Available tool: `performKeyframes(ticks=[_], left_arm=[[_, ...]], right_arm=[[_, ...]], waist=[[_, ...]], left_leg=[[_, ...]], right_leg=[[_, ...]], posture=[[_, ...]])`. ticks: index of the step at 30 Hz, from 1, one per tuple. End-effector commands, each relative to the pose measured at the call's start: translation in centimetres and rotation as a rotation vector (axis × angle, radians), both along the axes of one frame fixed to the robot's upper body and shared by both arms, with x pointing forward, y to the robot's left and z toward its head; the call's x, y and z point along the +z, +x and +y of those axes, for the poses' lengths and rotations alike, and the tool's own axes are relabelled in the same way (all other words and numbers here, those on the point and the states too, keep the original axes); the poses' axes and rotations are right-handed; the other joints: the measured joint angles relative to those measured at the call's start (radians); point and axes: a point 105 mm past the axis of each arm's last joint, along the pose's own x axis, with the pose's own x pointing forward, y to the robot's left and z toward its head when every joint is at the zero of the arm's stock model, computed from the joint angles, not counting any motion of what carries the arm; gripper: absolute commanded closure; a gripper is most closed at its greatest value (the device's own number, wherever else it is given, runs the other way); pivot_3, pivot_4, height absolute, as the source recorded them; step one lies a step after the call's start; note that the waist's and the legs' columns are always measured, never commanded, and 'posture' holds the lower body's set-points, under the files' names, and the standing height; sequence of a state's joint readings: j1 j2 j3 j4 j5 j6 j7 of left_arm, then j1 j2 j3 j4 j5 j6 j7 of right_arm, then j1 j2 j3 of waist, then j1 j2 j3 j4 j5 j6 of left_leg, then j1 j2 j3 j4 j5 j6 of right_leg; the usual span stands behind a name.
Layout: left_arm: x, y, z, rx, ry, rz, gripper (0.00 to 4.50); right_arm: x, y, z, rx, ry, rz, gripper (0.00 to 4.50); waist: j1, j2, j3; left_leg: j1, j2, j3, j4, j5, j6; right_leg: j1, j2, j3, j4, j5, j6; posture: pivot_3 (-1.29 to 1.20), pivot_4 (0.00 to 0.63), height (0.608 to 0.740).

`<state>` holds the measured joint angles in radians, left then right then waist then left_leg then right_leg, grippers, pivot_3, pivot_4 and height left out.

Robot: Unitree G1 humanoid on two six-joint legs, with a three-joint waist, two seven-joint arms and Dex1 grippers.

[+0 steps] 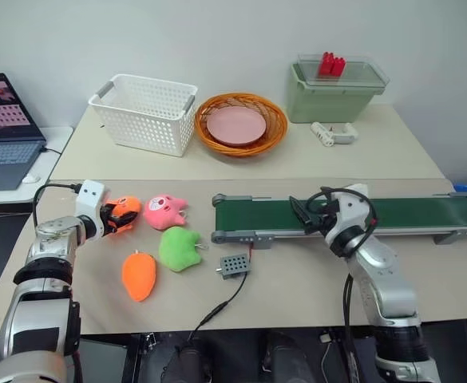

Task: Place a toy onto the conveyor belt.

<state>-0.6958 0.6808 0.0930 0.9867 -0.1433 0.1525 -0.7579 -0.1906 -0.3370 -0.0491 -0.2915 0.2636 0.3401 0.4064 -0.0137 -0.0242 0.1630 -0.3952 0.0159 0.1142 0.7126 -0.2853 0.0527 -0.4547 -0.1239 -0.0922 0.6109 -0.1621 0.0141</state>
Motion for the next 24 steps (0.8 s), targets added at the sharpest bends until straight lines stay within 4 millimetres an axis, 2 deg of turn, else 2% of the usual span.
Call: performKeyframes(ticks=[1, 5, 10, 18, 21, 24], left_arm=[[-1.6, -0.6, 0.0, 0.003, -0.001, 0.062, 1.12], [-1.6, -0.5, -0.2, 0.001, -0.005, 0.060, 1.12], [-1.2, -0.3, -0.3, -0.003, -0.012, 0.045, 1.12], [1.7, 0.2, 0.5, -0.015, -0.023, -0.016, 1.12], [1.7, 0.2, 0.5, -0.022, -0.009, -0.006, 1.12], [0.6, -0.1, 0.5, -0.028, 0.018, 0.032, 1.12]], right_arm=[[3.3, -3.1, 3.9, 0.328, -0.065, -0.104, 0.00], [3.9, -5.6, 6.4, 0.637, -0.182, -0.096, 0.00], [2.9, -6.2, 7.8, 0.864, -0.325, -0.054, 0.00], [0.6, -4.3, 8.6, 0.927, -0.392, -0.016, 0.00], [0.0, -3.5, 8.4, 0.921, -0.394, -0.007, 0.00], [-0.4, -2.5, 8.1, 0.909, -0.388, 0.006, 0.00]], waist=[[0.000, 0.000, 0.000], [0.000, 0.000, 0.000], [0.001, 0.000, 0.000], [0.001, 0.000, 0.000], [0.001, -0.001, 0.000], [0.001, -0.001, 0.000]], left_leg=[[0.000, 0.000, 0.000, 0.000, 0.000, 0.001], [0.004, 0.000, 0.000, 0.001, -0.006, 0.011], [0.011, 0.000, -0.001, 0.001, -0.008, 0.013], [0.010, -0.001, -0.001, 0.002, -0.004, 0.007], [0.008, -0.001, -0.001, 0.002, -0.004, 0.006], [0.007, -0.001, -0.001, 0.002, -0.004, 0.006]], right_leg=[[0.000, 0.000, 0.000, 0.000, 0.000, 0.000], [0.005, -0.001, 0.000, -0.001, 0.000, 0.000], [0.013, -0.003, -0.001, -0.002, -0.001, 0.002], [0.013, -0.004, -0.003, -0.001, -0.001, 0.002], [0.012, -0.004, -0.003, -0.001, -0.001, 0.002], [0.012, -0.004, -0.004, 0.000, -0.001, 0.002]], posture=[[0.00, 0.150, 0.740], [0.00, 0.150, 0.740], [0.00, 0.150, 0.740], [0.00, 0.150, 0.740], [0.00, 0.150, 0.740], [0.00, 0.150, 0.740]])
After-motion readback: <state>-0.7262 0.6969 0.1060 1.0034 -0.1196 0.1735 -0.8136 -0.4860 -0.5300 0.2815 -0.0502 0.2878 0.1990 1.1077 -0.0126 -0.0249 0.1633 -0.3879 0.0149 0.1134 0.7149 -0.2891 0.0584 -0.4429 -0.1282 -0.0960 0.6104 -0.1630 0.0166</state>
